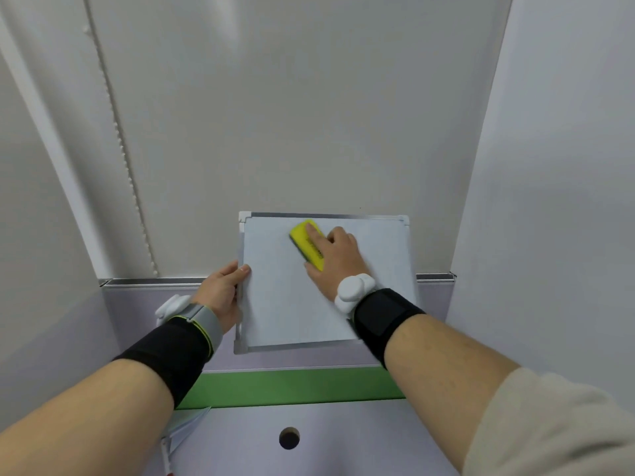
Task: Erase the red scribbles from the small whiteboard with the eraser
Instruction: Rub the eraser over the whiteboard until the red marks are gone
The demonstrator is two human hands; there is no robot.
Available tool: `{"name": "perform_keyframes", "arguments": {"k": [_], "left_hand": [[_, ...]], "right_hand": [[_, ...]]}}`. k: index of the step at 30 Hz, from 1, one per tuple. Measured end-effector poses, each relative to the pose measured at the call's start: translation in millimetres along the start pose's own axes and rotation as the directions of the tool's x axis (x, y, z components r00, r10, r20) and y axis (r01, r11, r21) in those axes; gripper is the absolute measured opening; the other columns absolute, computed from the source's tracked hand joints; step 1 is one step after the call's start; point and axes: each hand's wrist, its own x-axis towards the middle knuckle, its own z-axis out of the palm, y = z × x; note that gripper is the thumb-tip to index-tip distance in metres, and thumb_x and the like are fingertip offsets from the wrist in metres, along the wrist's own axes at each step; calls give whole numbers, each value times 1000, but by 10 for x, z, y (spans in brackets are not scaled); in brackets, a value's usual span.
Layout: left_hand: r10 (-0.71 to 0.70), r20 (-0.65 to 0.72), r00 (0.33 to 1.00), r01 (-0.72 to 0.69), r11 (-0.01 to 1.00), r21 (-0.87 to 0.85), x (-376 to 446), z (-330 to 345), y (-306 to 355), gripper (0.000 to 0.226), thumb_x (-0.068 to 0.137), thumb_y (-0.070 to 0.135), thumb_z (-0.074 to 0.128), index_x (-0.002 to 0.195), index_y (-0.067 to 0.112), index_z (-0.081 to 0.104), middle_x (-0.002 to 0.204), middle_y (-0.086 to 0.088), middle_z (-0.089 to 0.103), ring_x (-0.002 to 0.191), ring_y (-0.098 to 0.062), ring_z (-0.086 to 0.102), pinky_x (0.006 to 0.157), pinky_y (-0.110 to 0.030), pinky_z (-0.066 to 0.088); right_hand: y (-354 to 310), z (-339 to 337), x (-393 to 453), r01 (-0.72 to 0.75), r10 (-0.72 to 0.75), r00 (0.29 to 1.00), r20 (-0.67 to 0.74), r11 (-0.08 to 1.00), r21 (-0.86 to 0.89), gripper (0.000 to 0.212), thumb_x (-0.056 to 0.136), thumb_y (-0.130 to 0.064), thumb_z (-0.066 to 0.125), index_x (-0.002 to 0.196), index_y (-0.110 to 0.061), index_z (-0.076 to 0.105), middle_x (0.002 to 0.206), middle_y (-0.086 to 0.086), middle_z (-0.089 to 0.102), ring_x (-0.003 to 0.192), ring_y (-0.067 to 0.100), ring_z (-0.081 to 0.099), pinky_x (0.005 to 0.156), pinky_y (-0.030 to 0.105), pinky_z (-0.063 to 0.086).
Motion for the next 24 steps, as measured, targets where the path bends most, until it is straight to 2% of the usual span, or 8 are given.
{"name": "perform_keyframes", "arguments": {"k": [4, 7, 10, 13, 15, 20, 22, 24], "left_hand": [[-12, -59, 998, 13, 1000, 4, 69, -271, 12, 26, 99, 12, 55, 121, 7, 68, 115, -13, 76, 100, -28, 74, 83, -39, 57], [-27, -89, 996, 26, 1000, -9, 102, -368, -27, 26, 98, 11, 55, 121, 8, 68, 117, -13, 76, 104, -29, 73, 86, -41, 57], [-39, -84, 996, 38, 999, -13, 103, -304, -112, 21, 98, 10, 56, 114, 10, 69, 107, -8, 79, 93, -22, 76, 78, -36, 58], [-58, -77, 995, 57, 998, -21, 66, -147, -247, 18, 99, 8, 55, 108, 12, 70, 97, -6, 80, 82, -19, 77, 72, -34, 56], [-76, -89, 993, 75, 997, -15, 45, -104, -371, 19, 99, 9, 53, 109, 12, 69, 97, -8, 78, 83, -23, 74, 72, -36, 55], [-124, -141, 982, 129, 991, 27, -12, -323, -732, 19, 100, 12, 52, 109, 11, 69, 87, -8, 80, 73, -24, 76, 65, -34, 57], [-153, -185, 971, 163, 986, 37, -42, -509, -868, 20, 100, 13, 53, 113, 9, 68, 92, -10, 79, 78, -25, 75, 68, -35, 57], [-199, -230, 953, 216, 975, 51, -56, -742, -1056, 24, 99, 14, 55, 119, 7, 67, 106, -15, 76, 90, -31, 72, 78, -40, 57]], "right_hand": [[647, -203, -107, -224, 225, 974, 4, 971, -81, 70, 89, -38, 58, 150, -33, 24, 117, 14, 45, 104, 36, 44, 97, 44, 42], [899, -281, -201, -312, 319, 947, 32, 941, -127, 71, 90, -38, 58, 151, -31, 22, 119, 14, 46, 105, 36, 44, 94, 44, 44], [798, -197, -261, -278, 286, 957, 56, 953, -120, 72, 90, -39, 57, 151, -29, 21, 119, 15, 46, 106, 36, 45, 97, 43, 42], [430, 42, -345, -171, 178, 977, 115, 983, -66, 73, 88, -39, 59, 151, -28, 23, 118, 14, 45, 106, 36, 44, 96, 42, 41], [143, 290, -476, -78, 78, 984, 162, 997, -6, 73, 86, -38, 61, 149, -29, 27, 116, 12, 45, 103, 34, 44, 93, 41, 41], [-63, 826, -911, 73, -93, 948, 304, 994, 75, 71, 85, -36, 63, 147, -35, 27, 109, 6, 44, 98, 26, 41, 87, 35, 42], [145, 874, -1051, 48, -52, 938, 343, 999, 23, 71, 87, -36, 60, 149, -36, 25, 111, 6, 45, 98, 27, 43, 87, 36, 43], [444, 935, -1189, -73, 84, 919, 386, 996, -44, 71, 89, -35, 58, 150, -35, 22, 113, 8, 47, 101, 31, 47, 88, 40, 44]]}}
